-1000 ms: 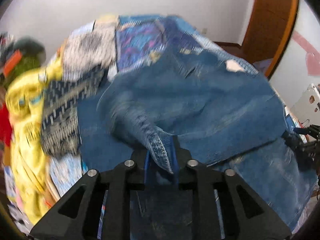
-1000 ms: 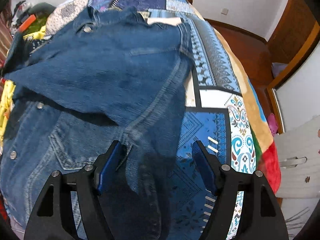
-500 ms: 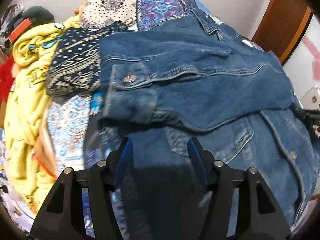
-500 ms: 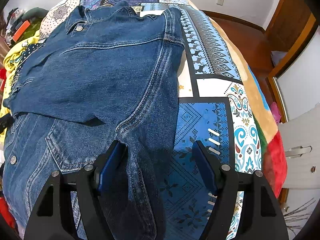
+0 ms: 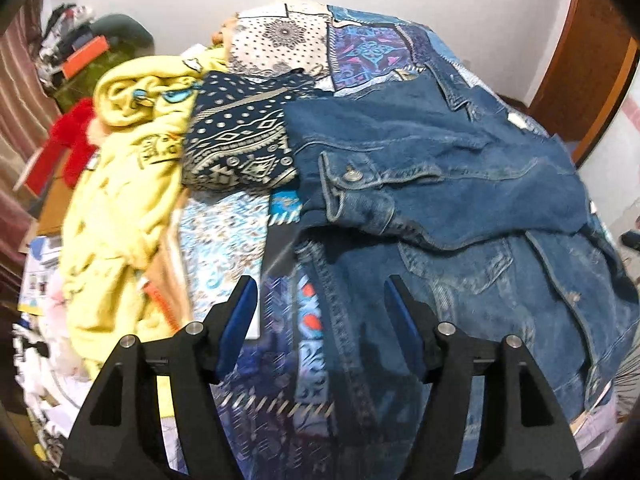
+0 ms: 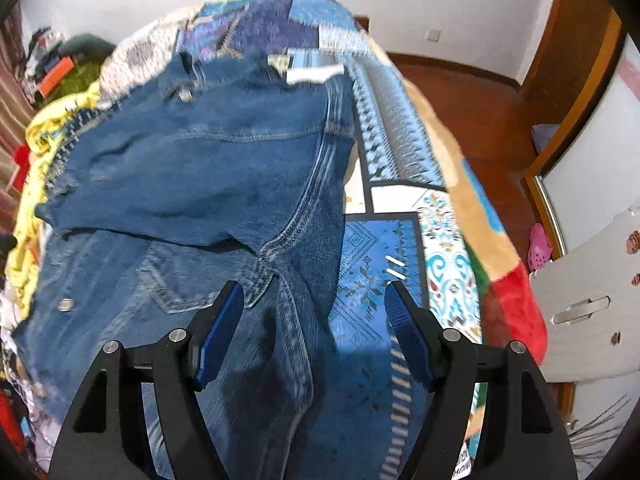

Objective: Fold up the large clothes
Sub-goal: 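Release the jacket and smooth the folded side with both grippers, then grasp the jacket hem with both grippers and lift it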

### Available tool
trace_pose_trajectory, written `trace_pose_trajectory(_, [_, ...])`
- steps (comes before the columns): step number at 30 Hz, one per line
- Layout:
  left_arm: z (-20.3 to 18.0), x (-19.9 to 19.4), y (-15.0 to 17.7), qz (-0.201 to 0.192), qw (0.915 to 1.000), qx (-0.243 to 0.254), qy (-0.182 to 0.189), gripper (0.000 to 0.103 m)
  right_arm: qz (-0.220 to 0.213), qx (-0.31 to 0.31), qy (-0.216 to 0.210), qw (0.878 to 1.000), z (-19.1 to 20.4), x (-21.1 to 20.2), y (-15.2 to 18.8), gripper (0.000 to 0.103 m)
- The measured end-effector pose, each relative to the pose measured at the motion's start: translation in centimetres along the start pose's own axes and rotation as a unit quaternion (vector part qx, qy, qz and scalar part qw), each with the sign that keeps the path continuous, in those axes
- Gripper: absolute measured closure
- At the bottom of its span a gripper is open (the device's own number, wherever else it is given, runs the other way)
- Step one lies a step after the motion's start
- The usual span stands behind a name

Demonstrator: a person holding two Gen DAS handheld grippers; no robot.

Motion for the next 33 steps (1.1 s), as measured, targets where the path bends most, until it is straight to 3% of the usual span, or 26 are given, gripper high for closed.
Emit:
trace_pose_trajectory(6, [-0.5, 0.2, 3.3, 0.029, 0.9989, -0.006, 0.036, 0.037, -0.012, 0.013, -0.004, 1.000, -0.4, -1.8, 3.0, 0.033])
trace_pose_trajectory(13, [-0.1, 1.3, 7.0, 0.062, 0.9925, -0.049, 0.093, 0.037, 0.026, 0.038, -0.035, 0.998, -0.3, -0.3, 7.1, 0.033])
trace_pose_trajectory(16, [0.5, 1.7, 8.4, 0.077, 0.9855, -0.080, 0.128, 0.037, 0.030, 0.057, -0.052, 0.997, -0.3, 0.4, 8.4, 0.033])
trace_pose_trajectory(20, [0.7, 3.0, 10.4, 0.107, 0.9693, -0.118, 0.188, 0.037, 0.034, 0.083, -0.090, 0.992, -1.0, 0.4, 8.5, 0.033])
trace_pose_trajectory(25, [0.0, 3.5, 11.4, 0.112, 0.9621, -0.129, 0.213, 0.037, 0.042, 0.092, -0.127, 0.987, -1.0, 0.6, 8.7, 0.033])
trace_pose_trajectory(29, [-1.0, 3.4, 11.0, 0.105, 0.9631, -0.117, 0.219, 0.038, 0.036, 0.085, -0.138, 0.986, 0.0, 0.9, 8.6, 0.033])
trace_pose_trajectory(33, [-2.3, 3.0, 10.4, 0.092, 0.9730, -0.090, 0.192, 0.046, 0.035, 0.090, -0.157, 0.983, 0.5, 1.8, 8.7, 0.034])
Point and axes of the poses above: each gripper's, at about its wrist camera, not at the fingertips, and x roughly the way its jaws point, z to its left, y to its underside, the point moved 2 cm from there along x, roughly the way its jaws point, and after that the axes turned 12 degrees about z, right-handed, at the moved point
